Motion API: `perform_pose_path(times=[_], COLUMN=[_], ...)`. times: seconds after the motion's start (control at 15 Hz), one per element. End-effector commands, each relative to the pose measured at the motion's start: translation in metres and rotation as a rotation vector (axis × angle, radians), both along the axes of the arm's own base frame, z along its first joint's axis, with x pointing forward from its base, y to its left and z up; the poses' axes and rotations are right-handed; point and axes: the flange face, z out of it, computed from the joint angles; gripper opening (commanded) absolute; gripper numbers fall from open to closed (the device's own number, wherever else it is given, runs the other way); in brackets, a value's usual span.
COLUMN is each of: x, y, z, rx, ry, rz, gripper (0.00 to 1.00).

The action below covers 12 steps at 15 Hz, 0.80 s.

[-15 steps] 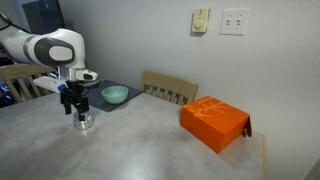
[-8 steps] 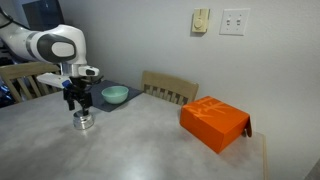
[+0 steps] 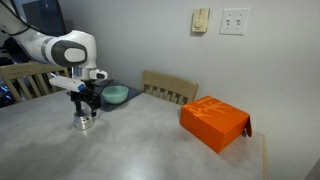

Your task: Remove the lid from the silver bowl and place it on the table

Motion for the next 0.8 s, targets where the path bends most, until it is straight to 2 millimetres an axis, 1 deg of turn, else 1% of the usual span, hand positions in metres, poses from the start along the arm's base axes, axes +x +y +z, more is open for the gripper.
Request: perform_pose_path(times=[0.0, 0.2, 0.33, 0.6, 0.73], x=[0.012, 0.017, 0.020, 0.022, 0.023], y=[0.009, 0.016, 0.017, 0.019, 0.020], z=[-0.018, -0.025, -0.024, -0.010, -0.005], rx=[0.018, 0.020, 0.016, 0.007, -0.016], ry=[0.046, 0.058, 0.053, 0.016, 0.003], rz=[0.033, 0.038, 0.034, 0.001, -0.047], gripper=[1.00, 1.00, 1.00, 1.00, 1.00])
